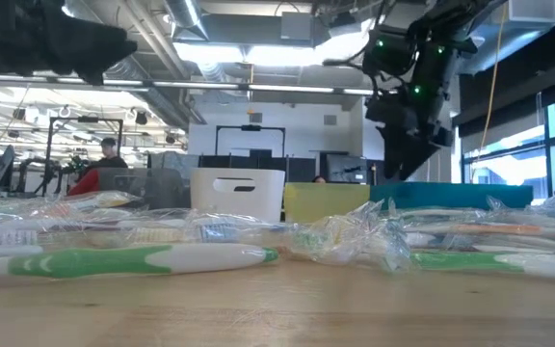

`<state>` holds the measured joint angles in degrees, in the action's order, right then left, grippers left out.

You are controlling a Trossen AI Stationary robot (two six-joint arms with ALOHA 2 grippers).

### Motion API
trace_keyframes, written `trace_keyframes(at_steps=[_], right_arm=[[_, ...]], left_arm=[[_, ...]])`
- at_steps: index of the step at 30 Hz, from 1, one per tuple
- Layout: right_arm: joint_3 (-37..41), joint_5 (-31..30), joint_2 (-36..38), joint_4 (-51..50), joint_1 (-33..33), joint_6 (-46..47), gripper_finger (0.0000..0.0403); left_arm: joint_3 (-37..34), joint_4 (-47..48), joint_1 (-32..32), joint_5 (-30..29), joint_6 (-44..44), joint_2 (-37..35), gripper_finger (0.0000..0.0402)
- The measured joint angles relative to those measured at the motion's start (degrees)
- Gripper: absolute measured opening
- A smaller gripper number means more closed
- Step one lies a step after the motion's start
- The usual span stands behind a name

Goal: Pick & Place Toothbrushes
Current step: Put the orange toothbrush into the black bin

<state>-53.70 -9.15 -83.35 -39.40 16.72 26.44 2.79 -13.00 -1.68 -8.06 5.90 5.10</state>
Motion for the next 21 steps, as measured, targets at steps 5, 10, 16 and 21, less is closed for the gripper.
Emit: trace_keyframes(at_steps=[5, 10, 16, 21], right_arm=[[-2.1, 0.6, 0.0, 0.0, -1.9, -4.3, 0.0249], [-3.8, 1.2, 0.0, 0.0, -3.7, -6.2, 0.0250], [-3.9, 1.2, 0.0, 0.0, -5.6, -8.9, 0.0237], [-3.9, 1.2, 0.0, 0.0, -7.1, -9.8, 0.0226]], left_arm=[[7.5, 1.1, -2.7, -2.9, 4.5, 7.2, 0.0157], [20.0, 12.1, -4.8, -6.7, 4.3, 19.4, 0.0157], [31.4, 26.8, -8.5, -6.4, 7.2, 34.9, 0.0157], [37.1, 36.3, -12.1, -5.6, 13.6, 43.6, 0.0157]])
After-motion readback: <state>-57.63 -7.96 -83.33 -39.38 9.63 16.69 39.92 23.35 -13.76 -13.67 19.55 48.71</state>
